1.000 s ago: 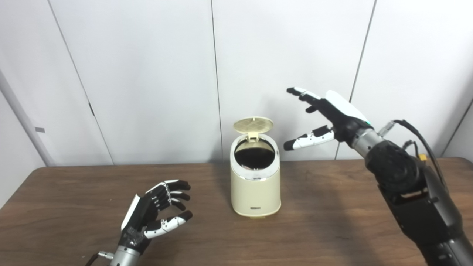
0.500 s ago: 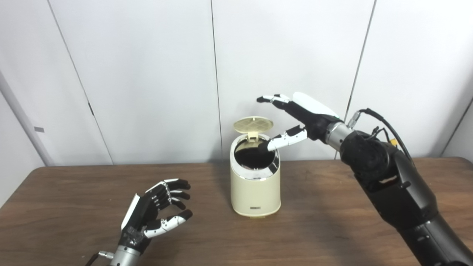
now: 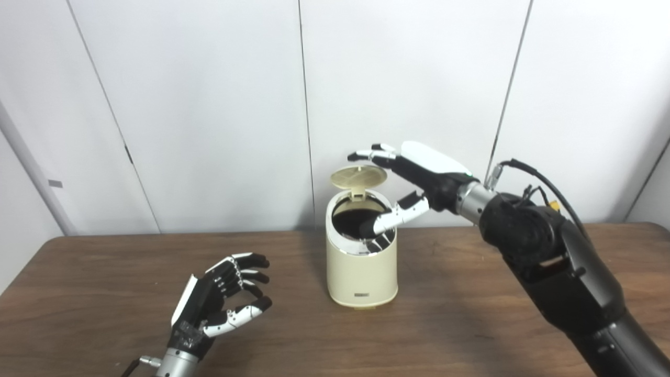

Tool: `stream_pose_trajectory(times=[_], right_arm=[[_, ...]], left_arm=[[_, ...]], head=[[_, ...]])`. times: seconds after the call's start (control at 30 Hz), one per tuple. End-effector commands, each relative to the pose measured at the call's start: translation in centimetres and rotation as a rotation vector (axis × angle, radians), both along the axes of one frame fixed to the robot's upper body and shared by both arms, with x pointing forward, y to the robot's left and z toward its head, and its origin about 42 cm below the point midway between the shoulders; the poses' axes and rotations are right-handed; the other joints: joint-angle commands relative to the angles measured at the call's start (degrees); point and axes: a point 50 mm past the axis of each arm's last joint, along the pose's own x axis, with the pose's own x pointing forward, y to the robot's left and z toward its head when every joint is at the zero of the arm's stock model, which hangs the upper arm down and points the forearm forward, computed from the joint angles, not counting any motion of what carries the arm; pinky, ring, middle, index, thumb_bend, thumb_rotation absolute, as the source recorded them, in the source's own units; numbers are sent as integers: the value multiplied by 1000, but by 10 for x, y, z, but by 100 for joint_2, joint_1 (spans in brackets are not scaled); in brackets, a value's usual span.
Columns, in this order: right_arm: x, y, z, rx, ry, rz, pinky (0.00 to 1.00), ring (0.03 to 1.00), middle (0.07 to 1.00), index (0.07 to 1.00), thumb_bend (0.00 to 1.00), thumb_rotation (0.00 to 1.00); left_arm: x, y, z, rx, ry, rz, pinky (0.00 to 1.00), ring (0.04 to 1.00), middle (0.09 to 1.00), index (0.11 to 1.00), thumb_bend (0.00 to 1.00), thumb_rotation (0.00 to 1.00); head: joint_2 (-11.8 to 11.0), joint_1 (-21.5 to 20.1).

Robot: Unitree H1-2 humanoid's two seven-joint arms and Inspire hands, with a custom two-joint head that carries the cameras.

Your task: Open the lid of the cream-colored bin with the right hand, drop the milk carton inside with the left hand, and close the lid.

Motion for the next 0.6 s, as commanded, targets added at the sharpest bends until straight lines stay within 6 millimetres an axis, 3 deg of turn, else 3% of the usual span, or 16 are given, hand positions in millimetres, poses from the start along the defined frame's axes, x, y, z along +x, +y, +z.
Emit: stream_pose_trajectory(times=[0.0,0.27,0.57], right_arm=[[-5,-5,26,-3,-88,21,909,1000,929,890,764,545],[-19,-9,22,-29,-87,23,856,1000,904,864,771,521],[-25,-14,17,-54,-73,44,911,1000,907,864,751,504]], left_arm=[[-12,-10,-21,-50,40,-7,492,623,713,712,657,74],[-14,-12,-23,-59,43,-1,485,617,708,709,672,77],[-16,-13,-23,-79,41,10,484,618,704,710,662,49]], head=[[-2,-3],[-66,35],[-6,73]])
